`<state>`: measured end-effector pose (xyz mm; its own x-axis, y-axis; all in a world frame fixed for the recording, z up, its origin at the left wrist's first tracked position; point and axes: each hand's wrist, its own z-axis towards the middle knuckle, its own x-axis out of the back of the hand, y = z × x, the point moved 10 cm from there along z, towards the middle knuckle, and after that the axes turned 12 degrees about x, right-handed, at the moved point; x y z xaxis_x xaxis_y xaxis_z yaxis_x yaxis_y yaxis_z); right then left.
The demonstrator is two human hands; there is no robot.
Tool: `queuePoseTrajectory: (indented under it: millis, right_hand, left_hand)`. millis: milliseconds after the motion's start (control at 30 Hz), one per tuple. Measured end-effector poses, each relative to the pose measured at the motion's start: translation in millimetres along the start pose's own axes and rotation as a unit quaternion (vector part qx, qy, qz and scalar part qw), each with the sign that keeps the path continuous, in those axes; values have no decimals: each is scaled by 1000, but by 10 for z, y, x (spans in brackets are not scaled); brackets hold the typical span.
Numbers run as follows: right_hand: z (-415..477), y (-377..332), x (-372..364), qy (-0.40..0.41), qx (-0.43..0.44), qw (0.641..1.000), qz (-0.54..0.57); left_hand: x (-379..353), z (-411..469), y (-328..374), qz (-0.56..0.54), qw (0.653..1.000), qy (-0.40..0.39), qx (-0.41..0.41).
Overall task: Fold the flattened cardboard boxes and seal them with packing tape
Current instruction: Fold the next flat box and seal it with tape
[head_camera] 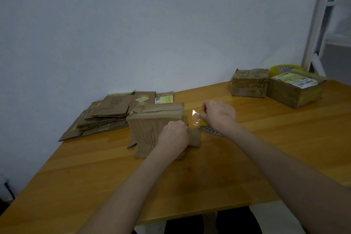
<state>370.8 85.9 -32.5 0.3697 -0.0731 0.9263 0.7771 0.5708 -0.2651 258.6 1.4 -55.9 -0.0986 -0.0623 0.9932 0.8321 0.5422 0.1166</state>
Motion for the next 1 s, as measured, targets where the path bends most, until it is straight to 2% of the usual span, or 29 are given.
queuePoseTrajectory:
  millis: [67, 133, 300, 400, 500, 567, 633, 700, 733, 800, 867, 933, 1000]
  right_hand:
    - [-5, 23, 52, 12, -1, 1000, -3]
    - [-1, 116, 104, 30, -19, 999, 13]
    - [30, 348, 52, 84, -93, 968, 216]
    - [87, 298, 35, 98, -93, 960, 244]
    - [135, 234, 11, 102, -87, 960, 247]
    - [155, 212, -14, 103, -85, 960, 246]
    - [171, 184, -48, 102, -79, 959, 251]
    - [168, 180, -76, 104, -75, 958, 258]
    - [161, 188, -84, 106, -74, 957, 259]
    - [147, 215, -81, 119, -65, 956, 260]
    - [136, 230, -74, 134, -50, 953, 267]
    - [108, 240, -57, 149, -40, 949, 274]
    - [63, 250, -28, 160, -34, 945, 284]
  left_hand:
    - [-141, 0, -98, 16, 999, -32, 13]
    - [-189, -35, -167, -13, 999, -45, 4]
    - [213, -213, -505, -121, 992, 29, -16]
    - [437, -206, -1122, -121, 987, 103, 31]
    - [348, -108, -1921, -77, 981, 135, 114]
    - [166, -30, -2362, -41, 979, 123, 160]
    - [-69, 19, -2691, -23, 977, 78, 199]
    - [-238, 18, -2848, 13, 974, 37, 225]
    - [-218, 3, -2840, 32, 973, 47, 225]
    - [57, -25, -2590, 33, 973, 155, 169]
    - [417, -171, -1974, -47, 966, 252, 31]
    - [672, -346, -1205, -139, 952, 252, -108]
    - [789, -444, -516, -173, 940, 227, -189]
